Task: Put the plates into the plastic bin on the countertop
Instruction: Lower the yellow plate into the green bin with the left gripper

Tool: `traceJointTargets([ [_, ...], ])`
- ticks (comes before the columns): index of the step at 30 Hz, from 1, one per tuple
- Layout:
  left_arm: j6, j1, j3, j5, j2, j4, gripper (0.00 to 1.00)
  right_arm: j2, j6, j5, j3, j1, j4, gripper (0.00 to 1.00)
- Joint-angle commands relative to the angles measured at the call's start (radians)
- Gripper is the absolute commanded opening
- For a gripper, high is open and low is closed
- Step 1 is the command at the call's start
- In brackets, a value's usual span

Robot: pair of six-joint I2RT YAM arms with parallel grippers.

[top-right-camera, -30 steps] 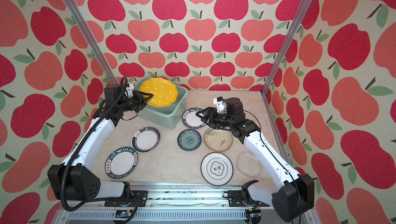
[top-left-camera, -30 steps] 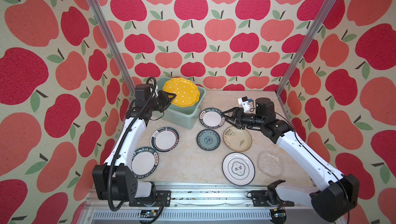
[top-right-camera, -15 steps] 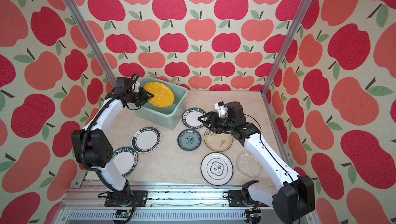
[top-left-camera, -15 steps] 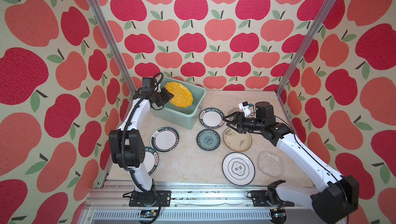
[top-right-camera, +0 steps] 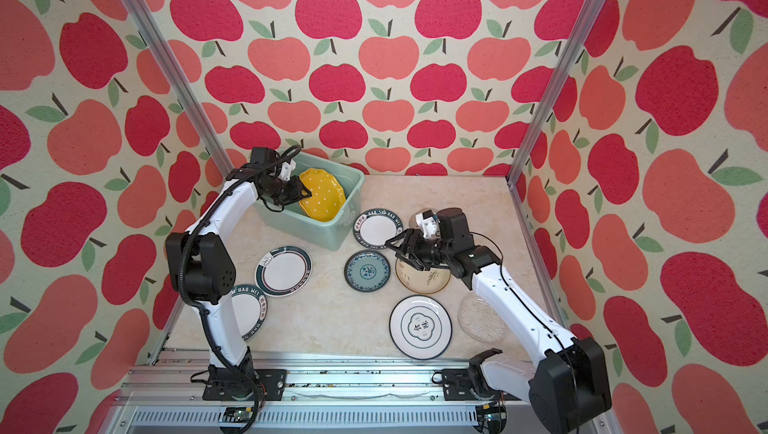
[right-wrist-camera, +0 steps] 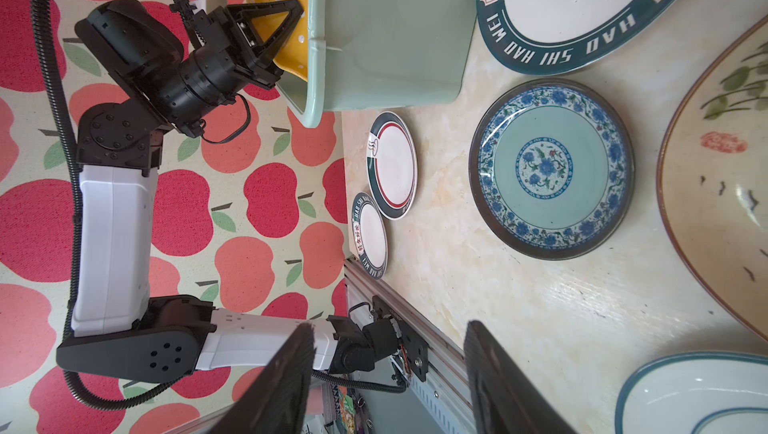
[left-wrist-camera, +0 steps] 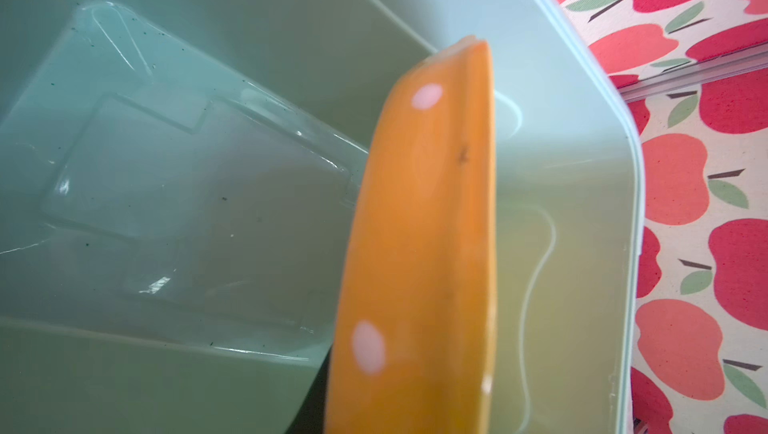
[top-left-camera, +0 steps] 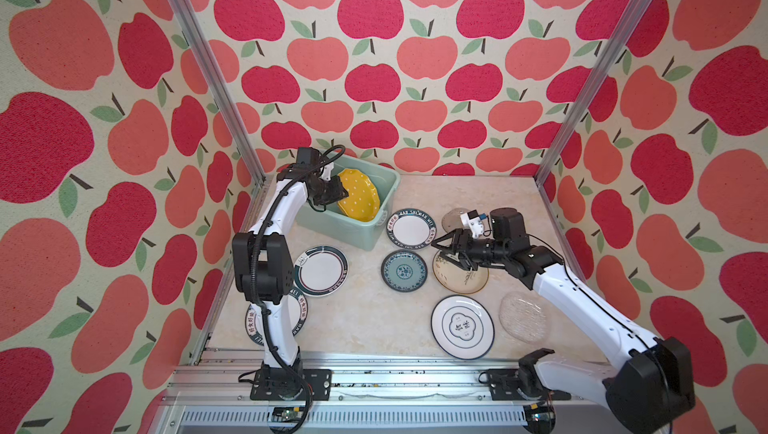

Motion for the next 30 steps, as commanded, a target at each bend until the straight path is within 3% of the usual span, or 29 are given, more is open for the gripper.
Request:
traceJointTargets([
  [1,0.085,-0.011,0.052,0.002,0.015,-0.011,0.00,0.001,-0.019,-0.020,-0.016,-0.008,0.025,0.61],
  [18,0.152,-0.051,0.127,-0.047,0.157,-0.063,0.00,0.076,-0.017,-0.041,-0.044,-0.009,0.078,0.61],
  [30,0.155,-0.052,0.138,-0.088,0.193,-0.080,0.27,0.107,-0.017,-0.049,-0.040,-0.009,0.091,0.60],
])
